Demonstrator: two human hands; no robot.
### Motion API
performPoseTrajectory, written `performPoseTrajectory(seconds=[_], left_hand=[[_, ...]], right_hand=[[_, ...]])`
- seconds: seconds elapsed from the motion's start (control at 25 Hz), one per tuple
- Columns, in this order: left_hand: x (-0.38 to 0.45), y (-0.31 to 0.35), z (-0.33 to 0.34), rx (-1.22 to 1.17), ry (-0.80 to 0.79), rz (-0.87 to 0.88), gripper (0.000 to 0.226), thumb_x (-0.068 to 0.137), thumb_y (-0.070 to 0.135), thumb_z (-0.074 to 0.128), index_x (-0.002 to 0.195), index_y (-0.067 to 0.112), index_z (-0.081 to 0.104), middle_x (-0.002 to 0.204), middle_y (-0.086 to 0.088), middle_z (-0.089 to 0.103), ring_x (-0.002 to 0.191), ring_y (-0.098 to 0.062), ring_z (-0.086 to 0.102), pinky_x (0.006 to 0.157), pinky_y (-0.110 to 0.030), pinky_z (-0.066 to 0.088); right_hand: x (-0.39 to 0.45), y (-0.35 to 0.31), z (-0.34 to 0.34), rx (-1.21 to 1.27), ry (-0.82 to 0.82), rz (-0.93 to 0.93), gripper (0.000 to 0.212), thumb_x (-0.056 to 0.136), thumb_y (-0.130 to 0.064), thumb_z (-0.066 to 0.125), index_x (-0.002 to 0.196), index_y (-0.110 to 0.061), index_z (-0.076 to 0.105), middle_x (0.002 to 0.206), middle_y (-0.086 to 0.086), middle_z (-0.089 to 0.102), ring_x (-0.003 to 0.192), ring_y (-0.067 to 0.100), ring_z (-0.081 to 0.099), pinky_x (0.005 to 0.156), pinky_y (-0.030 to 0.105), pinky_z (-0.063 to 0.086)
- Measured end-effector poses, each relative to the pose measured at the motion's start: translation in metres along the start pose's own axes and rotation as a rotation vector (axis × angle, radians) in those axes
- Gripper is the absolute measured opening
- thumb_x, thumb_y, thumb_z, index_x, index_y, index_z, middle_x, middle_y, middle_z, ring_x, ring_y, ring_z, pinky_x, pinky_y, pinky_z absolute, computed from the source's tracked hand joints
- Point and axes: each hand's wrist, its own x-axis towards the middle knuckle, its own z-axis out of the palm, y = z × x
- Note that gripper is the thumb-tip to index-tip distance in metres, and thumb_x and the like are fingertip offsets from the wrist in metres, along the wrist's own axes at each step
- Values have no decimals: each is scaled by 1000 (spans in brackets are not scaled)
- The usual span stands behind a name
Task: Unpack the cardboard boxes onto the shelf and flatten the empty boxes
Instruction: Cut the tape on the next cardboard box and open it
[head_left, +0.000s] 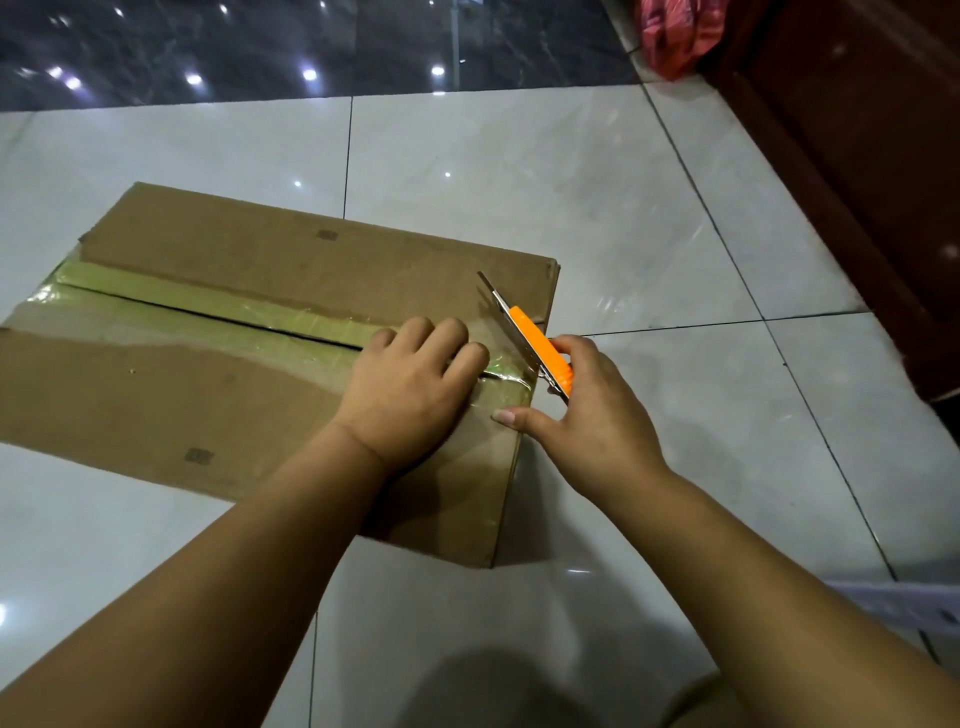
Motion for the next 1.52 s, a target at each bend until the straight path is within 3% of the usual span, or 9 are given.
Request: performPoseTrajectory(seconds=[0.2,0.32,0.48,0.76,1.16,1.52], left_hand=[[12,5,10,-5,-40,-23,17,80,17,60,89,12,47,89,-11,61,69,-30,53,58,-33,36],[17,4,15,-131,-81,-186,13,76,15,52,88,10,49,92,-12,60,73,-32,54,61,-35,41],[12,1,18,-299,-83,-304,18,80,20,49,96,11,48,98,-13,60,82,-35,59,77,-47,52],[8,-1,23,-250,-121,-235,33,90,22,48,105,2,69,114,-18,67,110,-41,61,96,-56,43],[6,2,25,-264,-73,-259,37,90,26,47,108,4,71,116,-16,67,109,-42,61,96,-56,43],[5,2,29,-275,-44,-271,29,86,17,59,110,3,70,117,-17,66,110,-44,60,97,-56,42]], right_hand=[[9,6,-3,38,12,6,81,72,-56,74,138,-28,34,131,-3,49,110,18,52,87,34,50],[11,10,-2,70,27,0,82,72,-58,72,139,-28,34,133,-3,48,112,17,52,87,31,49],[12,11,-5,-31,22,-31,81,76,-62,65,142,-29,31,135,-4,46,114,16,49,85,27,44],[8,19,-26,-122,76,-81,45,98,-49,35,138,-30,42,120,2,53,103,22,52,80,31,42],[-22,23,-54,-243,48,-123,50,96,-43,49,143,-31,34,135,-1,41,114,21,50,86,29,41],[-48,22,-55,-359,-68,-105,45,91,-47,51,133,-34,42,115,-12,42,95,14,50,74,27,39]])
